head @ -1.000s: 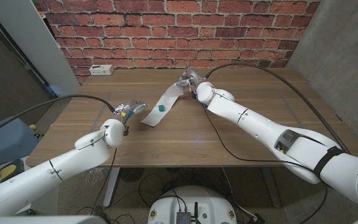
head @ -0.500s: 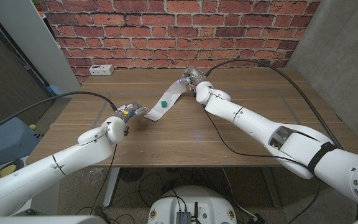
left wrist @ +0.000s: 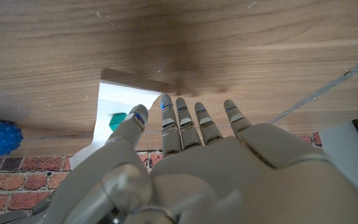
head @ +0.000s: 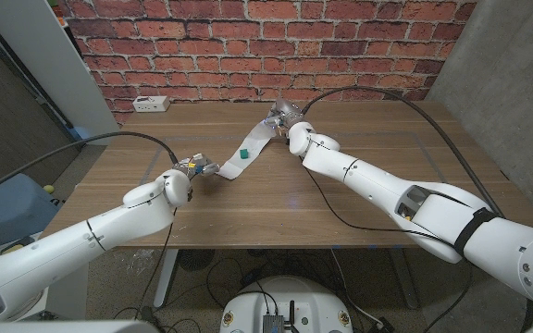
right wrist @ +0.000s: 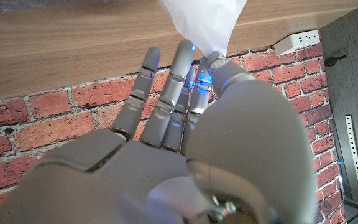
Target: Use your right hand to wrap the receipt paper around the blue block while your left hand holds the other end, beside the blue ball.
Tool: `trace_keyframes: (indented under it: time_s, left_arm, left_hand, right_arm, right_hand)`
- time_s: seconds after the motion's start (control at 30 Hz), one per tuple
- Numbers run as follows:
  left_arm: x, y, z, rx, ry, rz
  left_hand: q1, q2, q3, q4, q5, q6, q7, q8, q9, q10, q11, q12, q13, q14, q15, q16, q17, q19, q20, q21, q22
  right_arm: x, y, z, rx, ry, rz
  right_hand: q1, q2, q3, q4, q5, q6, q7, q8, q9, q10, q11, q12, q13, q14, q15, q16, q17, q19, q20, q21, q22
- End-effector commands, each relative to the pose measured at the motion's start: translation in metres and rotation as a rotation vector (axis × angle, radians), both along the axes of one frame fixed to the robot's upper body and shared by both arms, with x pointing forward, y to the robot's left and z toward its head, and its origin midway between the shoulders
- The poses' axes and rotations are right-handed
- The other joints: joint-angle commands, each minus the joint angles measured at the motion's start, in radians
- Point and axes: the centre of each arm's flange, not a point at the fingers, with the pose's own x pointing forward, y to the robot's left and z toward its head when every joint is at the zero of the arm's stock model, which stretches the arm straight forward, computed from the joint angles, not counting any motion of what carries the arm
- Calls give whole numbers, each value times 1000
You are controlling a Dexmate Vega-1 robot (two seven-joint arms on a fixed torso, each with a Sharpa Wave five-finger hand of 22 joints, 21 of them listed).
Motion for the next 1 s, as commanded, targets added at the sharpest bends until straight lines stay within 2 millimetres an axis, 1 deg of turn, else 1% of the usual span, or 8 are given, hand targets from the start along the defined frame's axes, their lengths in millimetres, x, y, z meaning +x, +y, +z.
trace_keyframes:
  time_s: [0.03, 0.13, 0.33, 0.5, 0.77, 1.0]
  left_arm:
    - [10, -3, 0, 33, 92, 53]
    - [12, -3, 0, 38, 106, 65]
    - [14, -4, -1, 49, 121, 86]
    - [14, -5, -1, 59, 123, 98]
    - [14, -5, -1, 60, 129, 103]
    - [16, -4, -2, 61, 139, 108]
  left_hand:
    - [-10, 14, 4, 16, 3, 6, 22, 5, 1, 6, 12, 3, 1, 14, -30, 10, 6, -7, 0, -3, 1]
    - [-16, 15, 6, 26, 3, 2, 33, 4, 1, 2, 13, 1, 1, 14, -29, 10, 7, -10, -4, -4, 1]
    - [-17, 25, 22, 42, 6, -20, 31, -2, -1, -14, 14, -7, 1, 2, -23, 4, 5, -19, -8, -6, 1]
    - [-17, 26, 30, 49, 7, -33, 31, -4, -2, -25, 16, -12, 1, -11, -22, -1, 4, -28, -10, -9, 1]
    - [-19, 21, 37, 57, 8, -54, 27, -7, -2, -37, 15, -15, 1, -22, -23, -3, 3, -34, -12, -11, 2]
    - [-21, 19, 41, 62, 8, -64, 27, -7, -2, -47, 17, -18, 1, -29, -22, -4, 3, -38, -12, -12, 2]
  right_arm:
    - [-12, 19, -1, -102, 1, 18]
    - [-18, 24, 0, -125, -3, 29]
    - [-29, 32, 0, -164, 0, 52]
    - [-35, 39, 0, -188, 37, 84]
    - [-39, 49, 0, -225, 153, 127]
    - [-42, 53, 0, -236, 257, 167]
  right_hand:
    - [-6, 0, 14, 0, 3, 4, -8, 96, 64, 60, 9, -1, 5, -11, -20, -6, 3, -3, -1, 11, 3]
    - [-8, -1, 16, -1, 2, 5, -8, 96, 61, 63, 12, -2, 7, -10, -19, -6, 6, -3, 0, 14, 3]
    - [-11, -3, 19, 0, 2, 7, -6, 97, 59, 66, 11, -3, 10, -7, -18, -5, 10, -1, 1, 19, 3]
    - [-10, -4, 19, -1, 2, 8, -4, 98, 59, 66, 13, -4, 11, -7, -18, -1, 16, -1, 1, 22, 2]
    - [-9, -6, 23, -4, 1, 6, -7, 98, 58, 70, 11, -6, 15, 5, -14, 9, 27, 7, 5, 32, 2]
    - [-7, -4, 21, -4, 0, 3, -3, 100, 60, 75, 12, -7, 19, 8, -11, 27, 50, 10, 8, 40, 2]
